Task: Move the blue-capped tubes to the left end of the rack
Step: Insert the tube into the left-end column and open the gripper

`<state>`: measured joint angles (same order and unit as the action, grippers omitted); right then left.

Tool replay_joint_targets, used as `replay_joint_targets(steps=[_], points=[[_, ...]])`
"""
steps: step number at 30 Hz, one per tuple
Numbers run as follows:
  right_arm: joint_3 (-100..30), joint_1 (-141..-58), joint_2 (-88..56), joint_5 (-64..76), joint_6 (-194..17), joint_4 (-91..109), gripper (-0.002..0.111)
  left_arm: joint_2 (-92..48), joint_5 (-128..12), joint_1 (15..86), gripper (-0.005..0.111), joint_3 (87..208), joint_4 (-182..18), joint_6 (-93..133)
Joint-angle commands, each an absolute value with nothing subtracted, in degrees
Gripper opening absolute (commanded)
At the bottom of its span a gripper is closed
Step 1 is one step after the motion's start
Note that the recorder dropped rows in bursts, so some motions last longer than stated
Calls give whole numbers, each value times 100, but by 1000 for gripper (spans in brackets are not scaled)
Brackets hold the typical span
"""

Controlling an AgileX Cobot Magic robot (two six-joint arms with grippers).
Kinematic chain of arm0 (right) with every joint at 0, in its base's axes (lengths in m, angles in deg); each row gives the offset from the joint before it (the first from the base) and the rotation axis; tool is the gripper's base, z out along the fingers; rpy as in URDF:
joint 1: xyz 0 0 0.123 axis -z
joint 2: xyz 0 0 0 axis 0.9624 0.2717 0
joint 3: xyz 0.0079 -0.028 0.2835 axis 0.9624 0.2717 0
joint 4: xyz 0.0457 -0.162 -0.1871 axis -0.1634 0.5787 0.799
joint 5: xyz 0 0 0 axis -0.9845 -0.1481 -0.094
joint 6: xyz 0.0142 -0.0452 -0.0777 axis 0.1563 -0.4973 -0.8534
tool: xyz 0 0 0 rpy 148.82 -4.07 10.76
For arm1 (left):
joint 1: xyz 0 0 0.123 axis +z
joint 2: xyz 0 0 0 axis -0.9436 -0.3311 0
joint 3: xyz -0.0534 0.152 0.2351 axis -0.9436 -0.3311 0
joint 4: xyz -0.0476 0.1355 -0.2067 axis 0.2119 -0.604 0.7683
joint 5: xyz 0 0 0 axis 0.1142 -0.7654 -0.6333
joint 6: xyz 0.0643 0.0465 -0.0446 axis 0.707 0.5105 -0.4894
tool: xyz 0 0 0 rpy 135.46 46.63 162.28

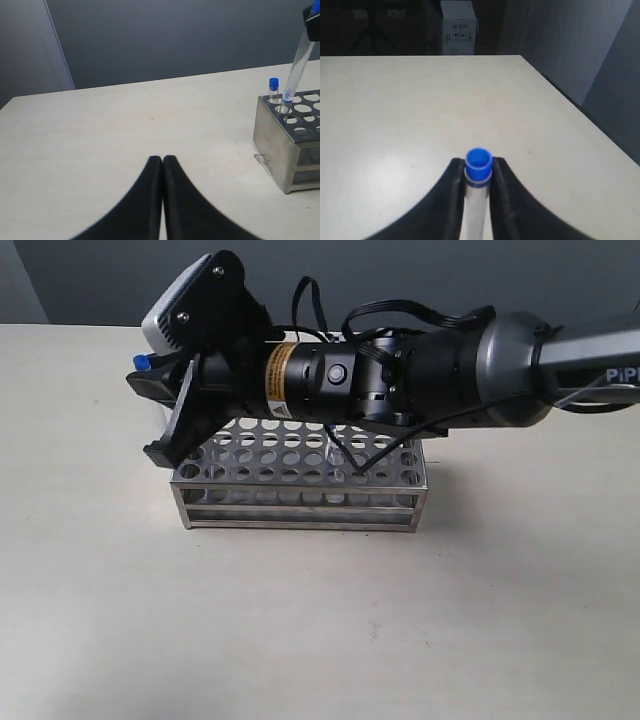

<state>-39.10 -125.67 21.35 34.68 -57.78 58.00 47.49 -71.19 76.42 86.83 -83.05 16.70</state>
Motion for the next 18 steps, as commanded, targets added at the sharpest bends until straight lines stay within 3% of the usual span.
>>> replay_joint_targets(steps=[1, 18], points=[[-3880, -12581, 2088, 3028, -5706, 5903, 0, 4779, -7100, 7619, 1, 8701, -8298, 1667], [-3880, -12555, 2635, 2983, -5726, 5888, 0, 4779, -7100, 7619, 1, 8701, -8298, 1667]])
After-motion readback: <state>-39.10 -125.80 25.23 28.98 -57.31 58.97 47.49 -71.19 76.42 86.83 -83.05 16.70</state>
